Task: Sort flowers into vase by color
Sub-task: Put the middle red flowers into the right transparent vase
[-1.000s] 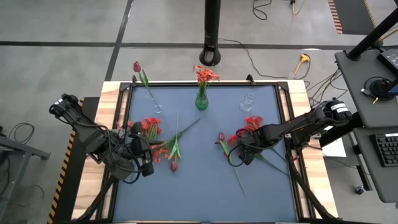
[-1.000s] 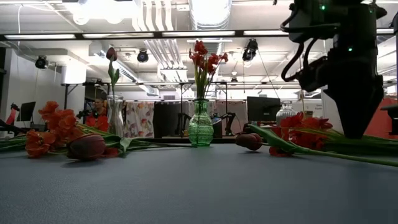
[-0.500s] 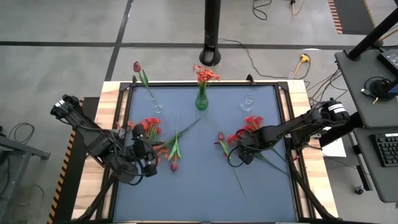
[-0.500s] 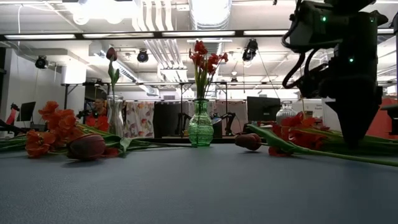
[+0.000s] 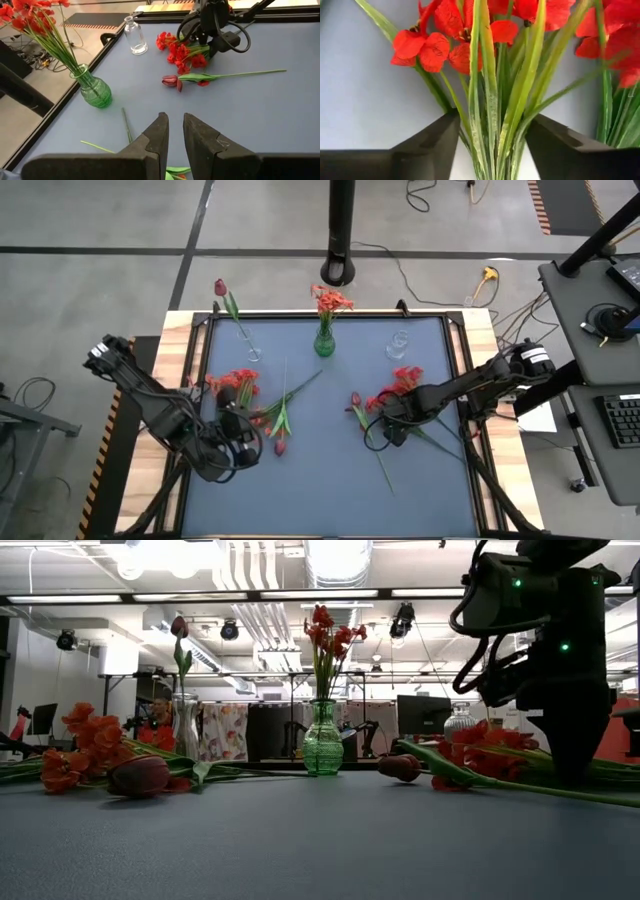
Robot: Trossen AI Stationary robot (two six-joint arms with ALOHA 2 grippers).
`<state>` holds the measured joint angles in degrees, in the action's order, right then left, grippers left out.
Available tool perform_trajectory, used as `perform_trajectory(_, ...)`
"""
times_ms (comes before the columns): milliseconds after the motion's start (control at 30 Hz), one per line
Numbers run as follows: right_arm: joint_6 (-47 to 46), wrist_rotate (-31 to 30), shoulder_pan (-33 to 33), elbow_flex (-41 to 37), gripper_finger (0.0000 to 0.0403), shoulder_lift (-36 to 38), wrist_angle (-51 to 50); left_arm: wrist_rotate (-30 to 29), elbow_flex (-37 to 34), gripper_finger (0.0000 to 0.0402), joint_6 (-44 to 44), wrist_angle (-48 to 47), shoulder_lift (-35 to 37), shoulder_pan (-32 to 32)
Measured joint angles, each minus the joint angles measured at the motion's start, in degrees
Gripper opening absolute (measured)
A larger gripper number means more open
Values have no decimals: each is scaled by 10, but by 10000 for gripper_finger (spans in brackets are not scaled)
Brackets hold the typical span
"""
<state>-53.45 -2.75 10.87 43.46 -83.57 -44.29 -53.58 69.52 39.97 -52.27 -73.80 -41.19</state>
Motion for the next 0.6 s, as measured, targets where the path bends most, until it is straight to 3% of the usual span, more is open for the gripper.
perform_trajectory(367,-10,2,0,12,45,22,-2,-3,0,41,10,0,-18,0)
perform_trajectory(600,-7,2,0,66,17,54,-54,-29,0,41,11,-1,-17,0)
